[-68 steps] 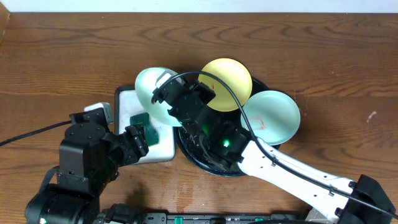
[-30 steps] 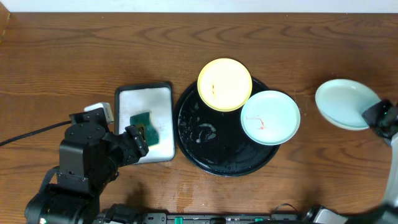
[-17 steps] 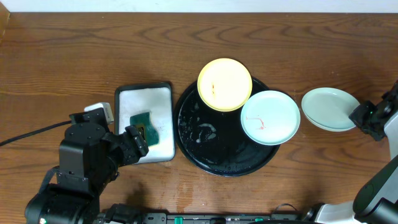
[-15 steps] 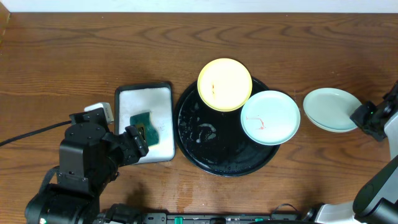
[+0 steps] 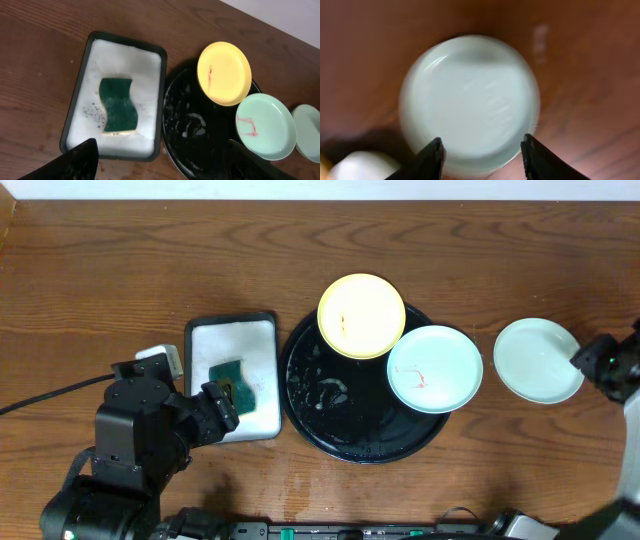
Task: Clean dirty plates on tray and stack at the side
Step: 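Return the right gripper to the black tray and grasp the other pale green plate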
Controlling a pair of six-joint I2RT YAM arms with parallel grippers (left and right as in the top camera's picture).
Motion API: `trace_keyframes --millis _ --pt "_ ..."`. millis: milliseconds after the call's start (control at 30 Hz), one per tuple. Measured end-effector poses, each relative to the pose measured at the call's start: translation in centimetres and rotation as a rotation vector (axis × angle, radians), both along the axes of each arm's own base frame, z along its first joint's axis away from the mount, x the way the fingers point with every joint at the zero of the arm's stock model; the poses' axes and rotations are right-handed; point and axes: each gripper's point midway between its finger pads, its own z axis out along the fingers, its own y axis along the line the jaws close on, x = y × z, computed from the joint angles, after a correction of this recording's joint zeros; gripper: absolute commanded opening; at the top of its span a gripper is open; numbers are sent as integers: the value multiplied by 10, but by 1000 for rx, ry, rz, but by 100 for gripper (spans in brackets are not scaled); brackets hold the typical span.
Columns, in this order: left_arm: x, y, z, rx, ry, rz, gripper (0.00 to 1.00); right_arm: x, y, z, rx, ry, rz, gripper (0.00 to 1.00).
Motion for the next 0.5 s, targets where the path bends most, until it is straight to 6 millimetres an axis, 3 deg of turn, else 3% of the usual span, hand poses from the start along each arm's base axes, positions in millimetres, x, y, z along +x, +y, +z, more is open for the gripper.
trace_keyframes --millis 133,300,500 --pt "0 0 0 0 0 0 80 -8 58 12 107 1 151 49" --pt "0 0 0 0 0 0 80 -15 120 -18 120 114 349 48" --pt "0 0 0 0 -1 0 80 -8 141 -73 12 145 444 44"
